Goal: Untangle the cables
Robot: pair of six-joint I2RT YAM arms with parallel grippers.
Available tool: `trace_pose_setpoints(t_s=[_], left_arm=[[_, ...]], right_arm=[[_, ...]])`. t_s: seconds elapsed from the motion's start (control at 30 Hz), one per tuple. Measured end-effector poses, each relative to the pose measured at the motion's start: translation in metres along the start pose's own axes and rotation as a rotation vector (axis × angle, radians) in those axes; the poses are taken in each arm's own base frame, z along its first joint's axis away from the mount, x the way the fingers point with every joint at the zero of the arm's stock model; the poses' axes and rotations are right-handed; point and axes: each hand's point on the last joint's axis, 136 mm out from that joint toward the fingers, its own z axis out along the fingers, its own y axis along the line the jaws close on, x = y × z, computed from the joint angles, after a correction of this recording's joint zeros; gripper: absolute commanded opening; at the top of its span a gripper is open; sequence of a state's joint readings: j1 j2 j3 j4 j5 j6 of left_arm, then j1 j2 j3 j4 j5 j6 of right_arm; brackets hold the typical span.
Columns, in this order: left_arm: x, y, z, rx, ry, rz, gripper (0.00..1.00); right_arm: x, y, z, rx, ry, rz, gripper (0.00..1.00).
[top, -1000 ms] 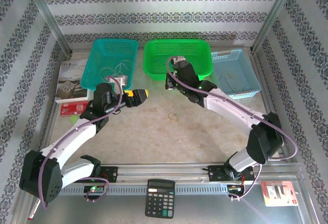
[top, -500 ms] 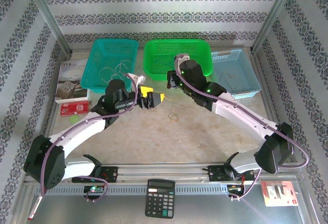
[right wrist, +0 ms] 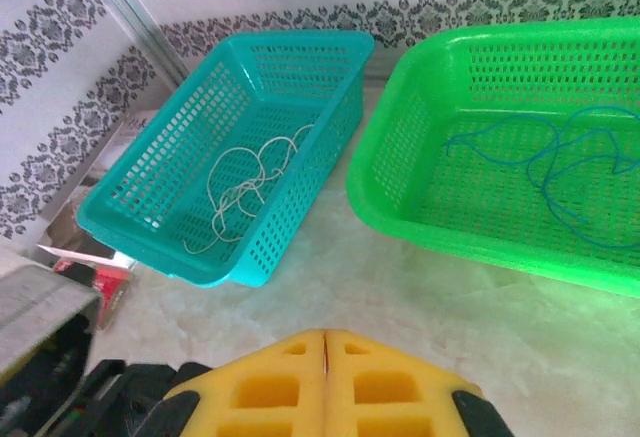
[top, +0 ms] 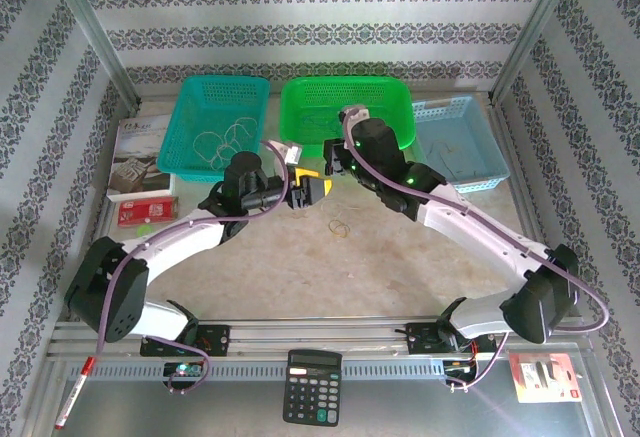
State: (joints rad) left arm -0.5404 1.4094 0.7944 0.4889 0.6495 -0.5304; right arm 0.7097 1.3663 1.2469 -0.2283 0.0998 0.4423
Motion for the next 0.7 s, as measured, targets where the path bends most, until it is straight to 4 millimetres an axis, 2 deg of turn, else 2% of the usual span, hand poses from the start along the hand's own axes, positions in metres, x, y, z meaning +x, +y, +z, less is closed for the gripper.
trace_pose_setpoints(t_s=[0.07,0.17,0.4,0.57,0.63,0.7], left_arm=[[0.0,-0.001,0.002,0.011,-0.004,-0.003,0.23],[-0.003,-0.001,0.004,0.02,-0.018,-0.005,0.17],[0.004,0.004,0.006,0.017,-0.012,-0.033,0.04],[0.007,0.006,0.006,0.015,-0.008,-0.039,0.04],[0.007,0.006,0.006,0.015,-0.008,-0.04,0.07],[0.007,0.006,0.006,0.015,-0.008,-0.043,0.17]], right_arm=[[-0.007,0.002,-0.007,-0.009,-0.021,0.003,0.0],[-0.022,0.001,-0.017,-0.013,-0.059,0.016,0.0],[-0.054,-0.034,-0.037,0.046,-0.149,0.089,0.0],[-0.072,-0.058,-0.05,0.087,-0.203,0.134,0.0],[-0.079,-0.069,-0.056,0.107,-0.225,0.145,0.0],[-0.086,-0.084,-0.062,0.138,-0.249,0.158,0.0]])
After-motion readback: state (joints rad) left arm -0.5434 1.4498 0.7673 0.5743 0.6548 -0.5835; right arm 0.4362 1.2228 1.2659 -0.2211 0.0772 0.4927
